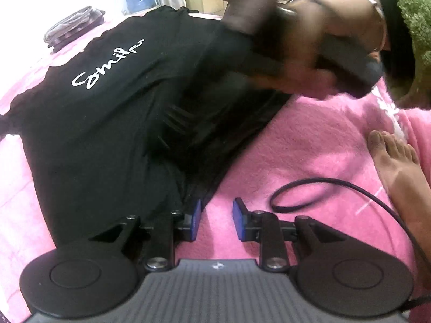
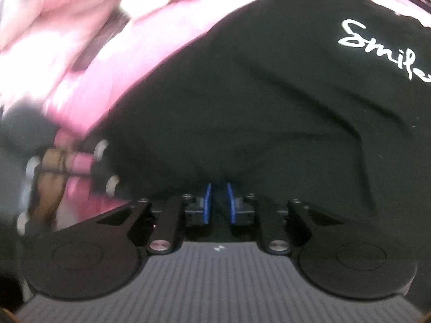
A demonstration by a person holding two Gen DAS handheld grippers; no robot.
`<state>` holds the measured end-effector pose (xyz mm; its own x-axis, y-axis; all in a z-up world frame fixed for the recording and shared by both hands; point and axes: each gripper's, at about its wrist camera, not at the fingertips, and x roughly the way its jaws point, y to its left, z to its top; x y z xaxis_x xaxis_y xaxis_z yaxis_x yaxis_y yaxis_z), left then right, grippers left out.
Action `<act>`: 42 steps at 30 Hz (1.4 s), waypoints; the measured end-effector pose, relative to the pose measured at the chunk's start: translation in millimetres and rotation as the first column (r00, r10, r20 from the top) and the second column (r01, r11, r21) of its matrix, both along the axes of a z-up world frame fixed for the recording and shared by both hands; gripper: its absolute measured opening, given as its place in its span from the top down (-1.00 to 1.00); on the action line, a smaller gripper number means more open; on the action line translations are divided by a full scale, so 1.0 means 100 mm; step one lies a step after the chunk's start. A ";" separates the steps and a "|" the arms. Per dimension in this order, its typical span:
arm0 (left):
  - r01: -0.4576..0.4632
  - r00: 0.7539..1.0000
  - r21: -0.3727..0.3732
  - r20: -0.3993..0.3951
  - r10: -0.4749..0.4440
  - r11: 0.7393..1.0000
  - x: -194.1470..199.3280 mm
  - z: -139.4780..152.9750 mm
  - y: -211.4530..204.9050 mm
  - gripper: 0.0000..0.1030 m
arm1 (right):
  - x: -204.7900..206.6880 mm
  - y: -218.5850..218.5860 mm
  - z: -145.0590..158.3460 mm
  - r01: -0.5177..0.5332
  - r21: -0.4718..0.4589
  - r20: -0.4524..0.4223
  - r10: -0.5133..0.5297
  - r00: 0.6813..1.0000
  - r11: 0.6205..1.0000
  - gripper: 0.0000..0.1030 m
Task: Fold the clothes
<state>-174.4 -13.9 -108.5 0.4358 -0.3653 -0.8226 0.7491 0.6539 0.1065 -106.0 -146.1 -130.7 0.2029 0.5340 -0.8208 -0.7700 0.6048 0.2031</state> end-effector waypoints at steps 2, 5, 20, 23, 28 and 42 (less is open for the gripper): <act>0.010 1.000 0.001 0.014 -0.010 1.000 -0.01 0.00 0.01 0.51 | 0.13 -0.03 0.08 0.192 0.024 0.090 -0.193 0.977 0.981 0.97; 0.014 1.000 -0.007 0.014 -0.014 1.000 0.00 0.03 0.02 0.48 | 0.22 -0.21 0.24 0.348 0.049 0.150 -0.352 0.924 0.936 0.82; -0.241 0.961 -0.328 0.053 0.273 0.913 0.43 1.81 0.75 0.08 | -0.36 -1.33 2.21 0.408 0.336 0.318 -0.510 0.799 0.849 0.40; -0.252 0.954 -0.350 0.070 0.293 0.902 0.25 1.94 0.77 0.08 | -0.48 -1.36 2.41 0.449 0.385 0.290 -0.568 0.770 0.806 0.33; -0.161 0.969 -0.302 0.135 0.209 0.940 0.03 1.94 0.57 0.07 | -0.62 -1.33 2.45 0.460 0.389 0.298 -0.581 0.757 0.798 0.33; 0.272 0.957 0.139 0.063 -0.283 0.952 0.51 1.24 -0.62 0.05 | 0.17 -1.70 1.80 0.399 0.167 0.293 -0.432 0.853 0.901 0.33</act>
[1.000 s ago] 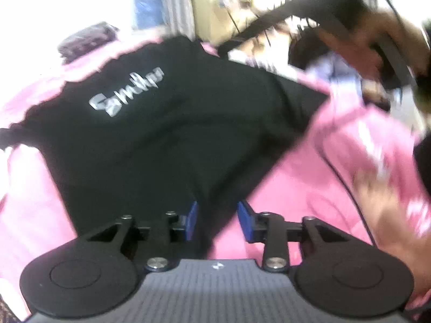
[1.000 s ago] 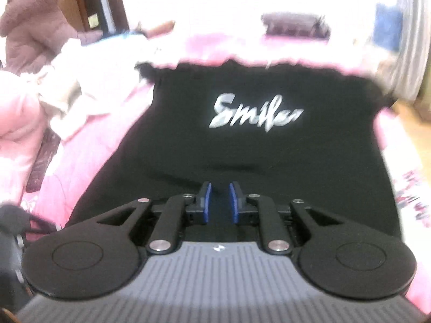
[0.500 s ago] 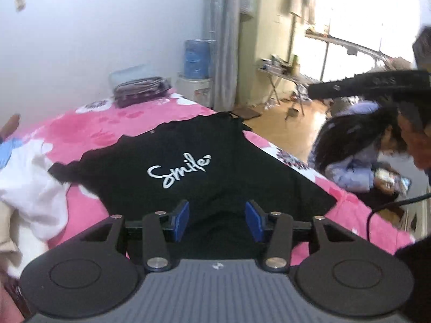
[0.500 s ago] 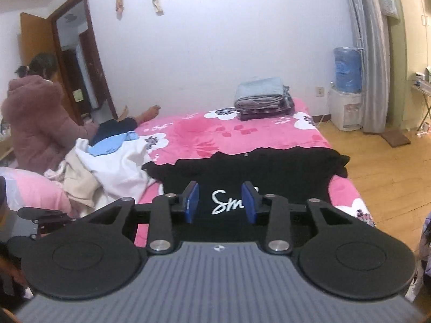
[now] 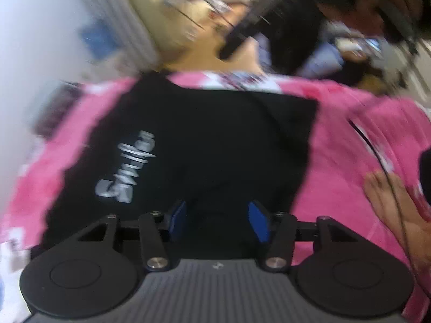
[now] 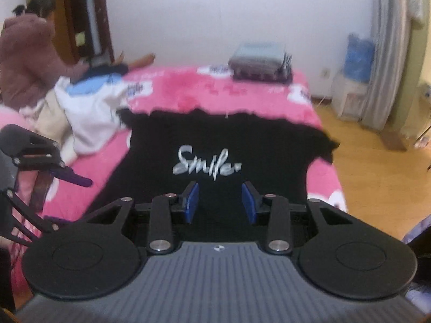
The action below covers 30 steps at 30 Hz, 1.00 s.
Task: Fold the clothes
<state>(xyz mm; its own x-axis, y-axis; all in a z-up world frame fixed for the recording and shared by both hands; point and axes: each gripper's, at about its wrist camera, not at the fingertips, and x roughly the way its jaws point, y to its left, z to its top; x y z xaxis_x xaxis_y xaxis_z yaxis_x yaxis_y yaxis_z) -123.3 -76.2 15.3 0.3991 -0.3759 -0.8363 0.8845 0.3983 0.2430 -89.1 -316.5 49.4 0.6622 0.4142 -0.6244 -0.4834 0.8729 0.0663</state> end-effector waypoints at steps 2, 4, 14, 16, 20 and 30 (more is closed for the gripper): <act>0.060 0.995 0.003 -0.079 -0.060 0.998 -0.02 -0.25 -0.13 0.11 | 0.07 -0.08 -0.14 -0.028 -0.024 -0.044 0.027 0.999 0.999 0.34; 0.110 0.985 -0.028 -0.134 -0.113 0.994 -0.10 -0.45 -0.20 0.15 | 0.10 -0.13 -0.28 -0.066 -0.052 -0.093 0.061 0.994 0.996 0.34; 0.086 0.981 -0.150 -0.160 -0.110 0.985 -0.19 -1.05 -0.25 0.19 | 0.24 0.31 -1.18 -0.256 -0.120 -0.314 0.208 0.926 0.959 0.40; 0.080 0.981 -0.151 -0.163 -0.105 0.985 -0.16 -1.13 -0.26 0.21 | 0.26 0.44 -1.33 -0.276 -0.131 -0.317 0.223 0.922 0.952 0.43; 0.074 0.976 -0.138 -0.194 -0.100 0.988 -0.12 -1.27 -0.28 0.26 | 0.28 0.66 -1.58 -0.317 -0.203 -0.309 0.246 0.919 0.927 0.45; 0.037 0.966 -0.191 -0.245 -0.085 0.981 -0.10 -1.35 -0.23 0.24 | 0.92 0.69 -1.73 -0.062 -0.210 -0.145 0.031 0.989 0.976 0.63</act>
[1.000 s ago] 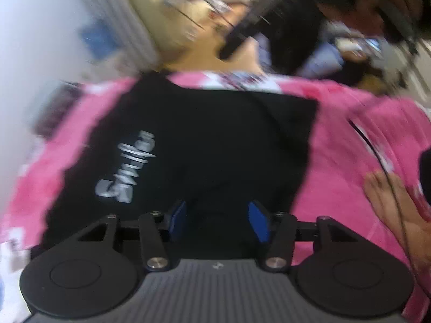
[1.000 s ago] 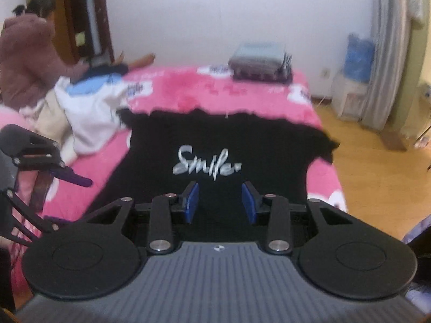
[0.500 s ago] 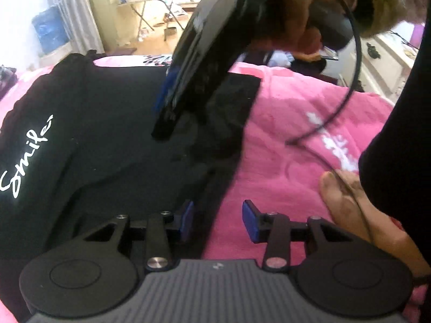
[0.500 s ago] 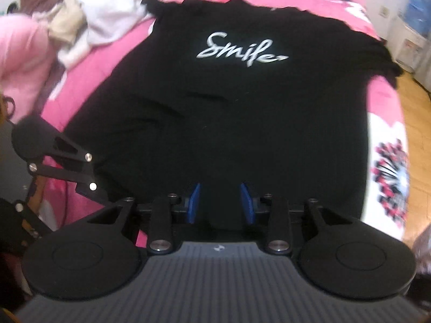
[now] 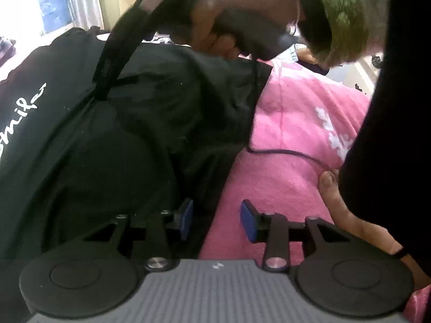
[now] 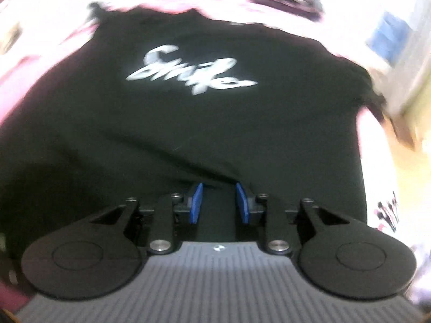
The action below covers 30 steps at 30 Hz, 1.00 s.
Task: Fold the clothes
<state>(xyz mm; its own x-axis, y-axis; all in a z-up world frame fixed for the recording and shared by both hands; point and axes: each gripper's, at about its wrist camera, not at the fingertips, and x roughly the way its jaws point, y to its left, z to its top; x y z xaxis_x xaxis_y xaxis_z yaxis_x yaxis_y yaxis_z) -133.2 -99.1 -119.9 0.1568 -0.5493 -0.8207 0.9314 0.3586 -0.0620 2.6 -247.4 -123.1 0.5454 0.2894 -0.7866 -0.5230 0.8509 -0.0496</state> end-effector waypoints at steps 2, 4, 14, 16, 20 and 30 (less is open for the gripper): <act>0.011 1.000 -0.012 -0.003 -0.011 1.000 0.01 0.00 0.02 0.24 | -0.04 -0.10 0.13 -0.056 0.054 -0.039 0.058 0.998 0.997 0.57; 0.010 1.000 -0.022 -0.014 -0.010 1.000 0.03 -0.01 0.04 0.24 | -0.23 -0.07 0.22 -0.240 0.118 -0.096 0.252 0.963 0.964 0.57; 0.019 0.999 -0.035 -0.038 -0.020 0.999 0.01 -0.04 0.02 0.15 | -0.08 0.31 0.12 -0.306 0.111 0.010 0.307 0.952 0.945 0.68; 0.005 0.998 -0.038 -0.057 -0.007 0.999 0.02 -0.03 0.03 0.15 | -0.15 0.17 0.24 -0.406 0.174 -0.044 0.419 0.907 0.897 0.68; 0.011 0.999 -0.030 -0.050 -0.012 0.999 -0.03 -0.06 0.00 0.15 | -0.50 0.34 0.05 -0.656 0.177 -0.175 0.679 0.713 0.734 0.74; -0.033 0.997 -0.005 -0.069 0.032 0.999 -0.07 -0.08 -0.01 0.15 | -0.47 0.23 0.18 -0.652 0.276 -0.188 0.705 0.684 0.706 0.75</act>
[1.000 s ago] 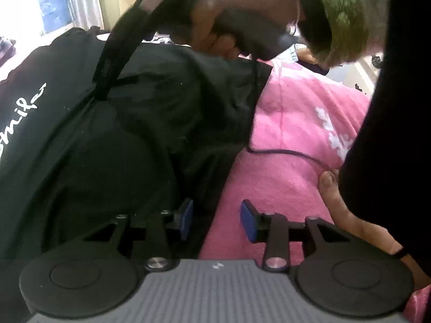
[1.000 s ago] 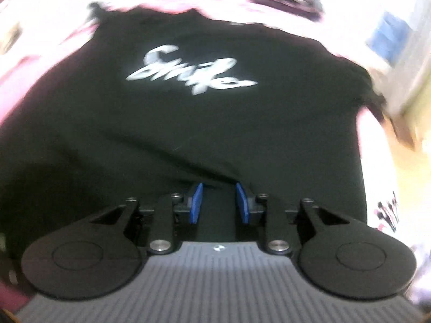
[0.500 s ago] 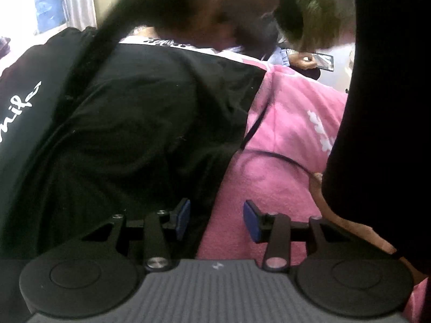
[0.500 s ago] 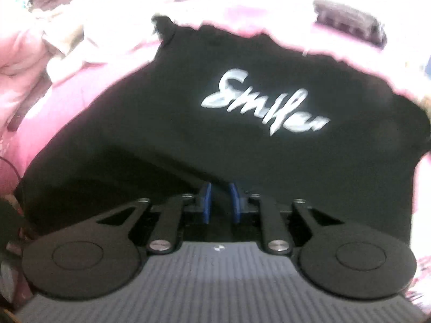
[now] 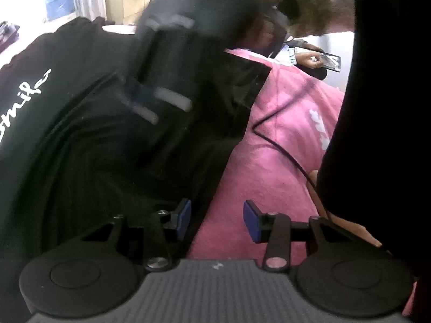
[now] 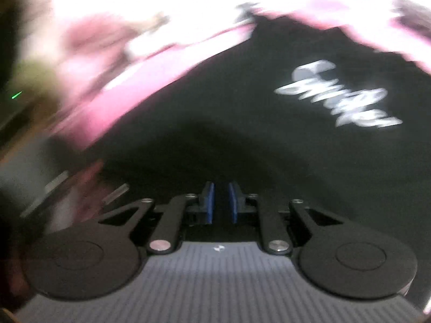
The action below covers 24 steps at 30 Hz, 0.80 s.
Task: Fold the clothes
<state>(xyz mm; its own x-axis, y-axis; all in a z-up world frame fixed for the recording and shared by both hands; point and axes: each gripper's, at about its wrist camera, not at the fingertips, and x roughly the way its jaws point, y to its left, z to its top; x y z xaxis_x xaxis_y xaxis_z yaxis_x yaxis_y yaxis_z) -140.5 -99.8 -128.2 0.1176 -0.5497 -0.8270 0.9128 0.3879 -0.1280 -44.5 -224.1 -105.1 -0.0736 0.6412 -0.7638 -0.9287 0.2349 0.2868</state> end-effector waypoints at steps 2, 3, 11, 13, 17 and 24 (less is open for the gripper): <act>0.011 1.000 0.005 0.004 -0.011 1.000 -0.05 -0.02 -0.02 0.15 | -0.17 0.11 -0.07 -0.131 -0.022 -0.025 0.131 0.991 0.991 0.76; 0.020 1.000 0.011 0.007 -0.020 1.000 -0.07 -0.02 -0.03 0.15 | -0.17 0.16 -0.15 -0.117 -0.038 0.045 0.119 0.992 0.992 0.77; 0.052 0.999 -0.028 0.006 -0.052 0.998 -0.06 0.10 -0.04 0.17 | 0.36 -0.51 0.28 0.368 0.135 0.102 -0.383 0.918 0.920 0.81; 0.085 0.996 -0.062 0.033 -0.083 0.994 -0.09 0.15 -0.05 0.17 | 0.37 -0.74 0.32 0.418 0.103 0.098 -0.427 0.899 0.903 0.81; 0.160 0.980 -0.093 0.130 -0.148 0.983 -0.13 0.14 -0.20 0.16 | 0.21 -0.99 0.32 0.423 0.013 0.067 -0.423 0.904 0.906 0.78; 0.225 0.969 -0.037 0.109 -0.220 0.974 -0.05 -0.11 -0.43 0.16 | -0.08 -0.60 -0.16 0.250 -0.130 0.155 -0.229 0.961 0.960 0.86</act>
<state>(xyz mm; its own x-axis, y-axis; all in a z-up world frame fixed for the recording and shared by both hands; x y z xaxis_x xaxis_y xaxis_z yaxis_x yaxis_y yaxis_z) -145.2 -143.3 -139.4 0.0716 -0.6108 -0.7885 0.9846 0.1696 -0.0419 -52.6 -284.5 -120.8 0.1801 0.5074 -0.8427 -0.8679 0.4851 0.1066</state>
